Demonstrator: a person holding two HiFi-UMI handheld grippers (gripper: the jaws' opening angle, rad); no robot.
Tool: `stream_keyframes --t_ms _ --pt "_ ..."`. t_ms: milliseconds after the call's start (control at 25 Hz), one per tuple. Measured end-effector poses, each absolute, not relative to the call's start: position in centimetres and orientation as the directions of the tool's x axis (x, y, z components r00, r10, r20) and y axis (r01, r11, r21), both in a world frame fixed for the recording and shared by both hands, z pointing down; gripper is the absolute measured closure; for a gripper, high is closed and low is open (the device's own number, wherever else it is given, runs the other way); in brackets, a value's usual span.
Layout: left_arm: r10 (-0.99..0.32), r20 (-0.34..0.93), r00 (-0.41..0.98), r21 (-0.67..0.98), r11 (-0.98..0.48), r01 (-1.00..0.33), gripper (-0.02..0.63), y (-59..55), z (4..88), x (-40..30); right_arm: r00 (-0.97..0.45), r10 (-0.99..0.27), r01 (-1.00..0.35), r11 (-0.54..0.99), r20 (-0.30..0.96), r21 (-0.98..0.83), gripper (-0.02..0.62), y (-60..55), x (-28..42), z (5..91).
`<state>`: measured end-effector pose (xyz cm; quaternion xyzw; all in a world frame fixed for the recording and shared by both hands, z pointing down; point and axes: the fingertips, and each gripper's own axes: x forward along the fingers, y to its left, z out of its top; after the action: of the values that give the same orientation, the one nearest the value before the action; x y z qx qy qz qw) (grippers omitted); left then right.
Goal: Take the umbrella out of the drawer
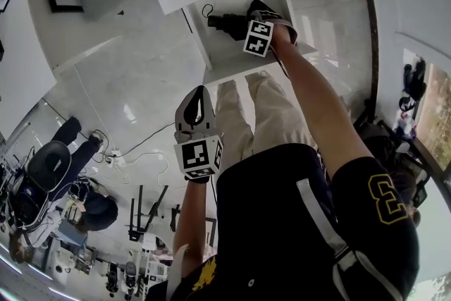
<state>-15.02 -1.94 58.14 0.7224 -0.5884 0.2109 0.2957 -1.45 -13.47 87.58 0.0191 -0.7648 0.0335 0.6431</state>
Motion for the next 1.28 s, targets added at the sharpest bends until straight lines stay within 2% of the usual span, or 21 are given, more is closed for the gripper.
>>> stream_keyframes --t_ms 720,1280 --pt "-0.763 0.596 0.251 0.152 -0.200 -0.968 0.588 -3.3 54.0 -13.6 -0.231 -0.005 -0.147 0.989 0.973 -0.030 0.336 -13.0 -1.6 82.6" --pt "-0.782 0.561 0.271 0.135 -0.236 -0.962 0.588 -3.6 51.4 -13.3 -0.277 -0.083 -0.230 0.973 0.957 0.018 0.336 -12.4 -1.8 78.2"
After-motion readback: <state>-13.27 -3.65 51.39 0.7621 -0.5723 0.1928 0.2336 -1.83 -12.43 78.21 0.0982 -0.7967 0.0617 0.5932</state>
